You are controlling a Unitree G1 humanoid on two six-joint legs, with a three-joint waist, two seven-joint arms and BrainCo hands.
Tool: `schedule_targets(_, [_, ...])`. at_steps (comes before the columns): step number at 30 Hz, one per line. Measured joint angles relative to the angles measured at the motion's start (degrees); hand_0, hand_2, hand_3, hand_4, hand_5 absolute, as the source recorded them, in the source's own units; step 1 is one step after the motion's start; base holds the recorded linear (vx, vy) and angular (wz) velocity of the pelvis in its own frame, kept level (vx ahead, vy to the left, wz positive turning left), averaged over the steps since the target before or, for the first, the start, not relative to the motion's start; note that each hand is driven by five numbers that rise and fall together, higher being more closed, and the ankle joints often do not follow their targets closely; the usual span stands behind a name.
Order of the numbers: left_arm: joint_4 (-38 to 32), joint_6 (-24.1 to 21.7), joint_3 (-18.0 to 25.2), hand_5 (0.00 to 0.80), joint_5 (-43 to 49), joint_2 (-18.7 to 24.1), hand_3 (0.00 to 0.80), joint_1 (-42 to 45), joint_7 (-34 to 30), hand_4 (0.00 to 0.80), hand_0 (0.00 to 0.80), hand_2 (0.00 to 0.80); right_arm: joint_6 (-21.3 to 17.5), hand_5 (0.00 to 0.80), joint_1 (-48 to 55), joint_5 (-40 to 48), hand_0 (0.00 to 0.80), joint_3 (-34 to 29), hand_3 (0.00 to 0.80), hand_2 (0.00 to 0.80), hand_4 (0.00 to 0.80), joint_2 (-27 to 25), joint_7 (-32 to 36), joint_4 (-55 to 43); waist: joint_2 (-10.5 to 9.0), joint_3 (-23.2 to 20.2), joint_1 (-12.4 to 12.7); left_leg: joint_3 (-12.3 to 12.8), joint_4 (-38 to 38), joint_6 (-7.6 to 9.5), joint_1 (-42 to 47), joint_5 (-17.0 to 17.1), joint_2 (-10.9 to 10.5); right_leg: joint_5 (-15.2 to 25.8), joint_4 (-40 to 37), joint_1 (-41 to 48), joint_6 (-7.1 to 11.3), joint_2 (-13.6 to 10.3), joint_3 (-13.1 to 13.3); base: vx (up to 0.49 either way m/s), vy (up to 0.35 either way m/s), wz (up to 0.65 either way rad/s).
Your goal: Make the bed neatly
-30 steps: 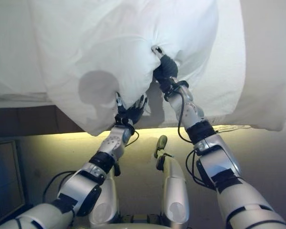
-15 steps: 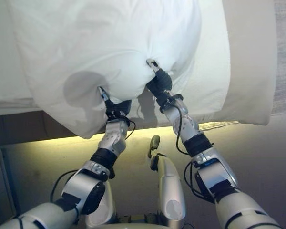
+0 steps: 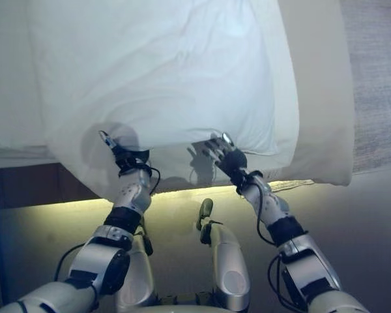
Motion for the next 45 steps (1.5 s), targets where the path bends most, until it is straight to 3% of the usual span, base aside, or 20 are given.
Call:
schedule_targets(4, [-0.03, 2.81, 3.98, 0.0, 0.01, 3.17, 0.0, 4.08, -0.34, 0.0, 0.0, 0.0, 1.49, 0.0, 7.62, -2.8, 0.0, -5.28, 0.0, 0.0, 0.0, -0.67, 2.74, -0.04, -0.69, -1.29, 0.0, 0.17, -1.77, -0.12, 3.97, -0.16, -0.07, -0.12, -1.5, 3.84, 0.13, 0.15, -0.2, 0.131, 0.061, 0.02])
schedule_targets(7, [0.0, 5.75, 6.24, 0.0, 0.02, 5.0, 0.0, 9.2, -0.92, 0.0, 0.0, 0.0, 2.76, 0.0, 13.41, -5.13, 0.0, -7.89, 0.0, 0.0, 0.0, -1.22, 4.37, 0.79, -0.01, -4.09, 0.01, 0.4, -3.71, -0.13, 7.25, -0.18, -0.44, -0.26, -2.97, 6.84, 0.55, 0.17, -0.31, 0.178, 0.064, 0.03])
schedule_targets(16, [0.02, 9.97, 9.57, 0.0, 0.06, 1.74, 0.0, 22.96, -3.67, 0.0, 0.0, 0.0, 5.44, 0.0, 23.72, -8.41, 0.0, -11.44, 0.0, 0.0, 0.0, -1.13, 6.13, 4.2, 6.56, -15.43, 0.34, 1.21, -8.78, 0.46, 16.42, -0.56, -2.4, -0.33, -7.94, 16.15, 2.98, -0.69, -0.67, 0.167, 0.103, 0.05])
schedule_targets(24, [1.09, 11.65, 12.18, 0.0, 0.07, -0.47, 0.0, 28.83, -4.52, 0.0, 0.0, 0.0, 6.26, 0.0, 27.05, -11.61, 0.0, -12.1, 0.0, 0.0, 0.0, -0.41, 6.19, 7.81, 9.35, -23.09, 1.07, 0.47, -11.91, 0.86, 19.38, -0.52, -3.17, -0.6, -10.77, 20.15, 4.23, -0.96, -2.12, 0.056, 0.08, 0.09])
schedule_targets(27, [1.26, 12.96, 12.53, 0.0, 0.16, -0.17, 0.0, 30.45, -4.82, 0.0, 0.0, 0.0, 6.24, 0.0, 27.29, -12.22, 0.0, -13.74, 0.0, 0.0, 0.0, -0.44, 6.31, 8.74, 9.95, -23.86, 1.87, -0.38, -12.47, 0.99, 20.39, -0.42, -3.62, -0.27, -11.96, 21.8, 4.65, -1.1, -2.75, 0.018, 0.076, 0.13])
schedule_targets(36, [8.18, 18.02, 22.28, 0.0, 4.18, 3.13, 0.0, 33.66, -5.03, 0.0, 0.0, 0.0, 6.22, 0.0, 27.3, -14.3, 0.0, -16.25, 0.0, 0.0, 0.0, -0.85, 8.87, 14.09, 10.63, -27.27, 3.35, -2.3, -14.92, 1.15, 22.35, -0.21, -4.75, 1.64, -17.8, 26.41, 5.69, -0.96, -4.73, 0.01, 0.067, 0.1])
schedule_targets(45, [15.21, 21.56, 30.39, 0.0, 4.65, 7.64, 0.0, 34.77, -5.2, 0.0, 0.0, 0.0, 5.93, 0.0, 26.8, -14.28, 0.0, -18.38, 0.0, 0.0, 0.0, -1.2, 10.4, 16.3, 10.7, -27.4, 5.12, -3.66, -16.45, 0.74, 23.19, -0.19, -5.19, 3.37, -22.57, 28.98, 6.15, -0.46, -5.65, -0.001, 0.041, 0.03])
